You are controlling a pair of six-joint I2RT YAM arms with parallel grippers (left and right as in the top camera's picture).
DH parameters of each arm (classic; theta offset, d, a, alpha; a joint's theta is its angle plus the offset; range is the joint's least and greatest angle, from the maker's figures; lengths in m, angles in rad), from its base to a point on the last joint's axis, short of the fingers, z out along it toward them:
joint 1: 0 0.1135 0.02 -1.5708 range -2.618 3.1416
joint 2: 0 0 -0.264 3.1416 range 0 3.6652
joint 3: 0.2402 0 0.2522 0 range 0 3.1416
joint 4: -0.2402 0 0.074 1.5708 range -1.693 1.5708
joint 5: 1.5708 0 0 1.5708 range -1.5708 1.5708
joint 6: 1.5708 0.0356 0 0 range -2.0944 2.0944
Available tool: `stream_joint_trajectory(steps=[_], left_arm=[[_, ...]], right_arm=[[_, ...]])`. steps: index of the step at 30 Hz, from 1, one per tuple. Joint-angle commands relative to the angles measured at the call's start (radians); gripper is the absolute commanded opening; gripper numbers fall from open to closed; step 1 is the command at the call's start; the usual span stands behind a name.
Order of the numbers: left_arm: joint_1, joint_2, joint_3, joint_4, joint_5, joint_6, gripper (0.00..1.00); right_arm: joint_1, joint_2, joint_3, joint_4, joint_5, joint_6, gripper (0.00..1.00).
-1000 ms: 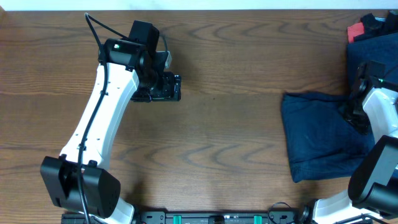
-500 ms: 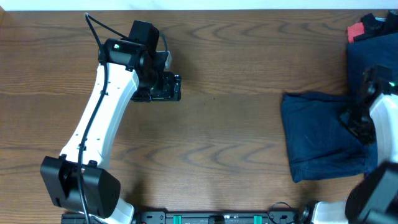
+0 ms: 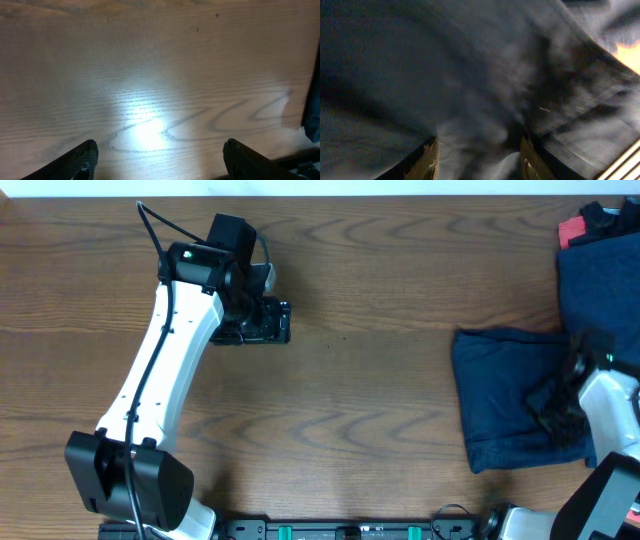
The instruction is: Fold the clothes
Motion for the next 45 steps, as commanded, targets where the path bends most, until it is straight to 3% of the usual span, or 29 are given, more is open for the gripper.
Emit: stream_joint_trajectory(steps=[1, 7, 12, 17, 27, 31, 34, 36, 39, 45], left_arm=[[0.004, -0.022, -0.004, -0.011, -0.007, 0.029, 0.81], [0.004, -0.022, -0.004, 0.0, -0.006, 0.028, 0.82], [0.004, -0.022, -0.004, 0.006, -0.006, 0.028, 0.82], [0.004, -0.022, -0.004, 0.006, -0.006, 0.028, 0.81], [0.004, -0.022, -0.004, 0.011, -0.006, 0.028, 0.82], [0.004, -0.022, -0.004, 0.017, -0.006, 0.028, 0.82], [0.004, -0.022, -0.004, 0.019, -0.006, 0.028, 0.82], [0.004, -0.022, -0.004, 0.019, -0.006, 0.028, 0.82], [0.004, -0.022, -0.004, 0.019, -0.006, 0.028, 0.82], [0.004, -0.022, -0.004, 0.018, -0.006, 0.028, 0.82]], right_arm=[[-0.089, 0.003, -0.076, 0.03, 0.028, 0.068, 0.51], [-0.208, 0.003, -0.117, 0.066, -0.013, 0.019, 0.51], [-0.221, -0.005, -0.09, 0.047, -0.031, -0.004, 0.5], [-0.221, -0.063, 0.003, -0.031, -0.17, -0.091, 0.47], [-0.179, -0.304, 0.155, -0.114, -0.29, -0.2, 0.64], [-0.161, -0.348, 0.155, -0.111, -0.291, -0.2, 0.66], [-0.151, -0.34, 0.148, -0.079, -0.317, -0.2, 0.55], [-0.135, -0.322, 0.132, -0.037, -0.351, -0.219, 0.36], [-0.108, -0.28, 0.108, 0.016, -0.386, -0.218, 0.2], [-0.039, -0.115, 0.039, 0.199, -0.486, -0.219, 0.08]])
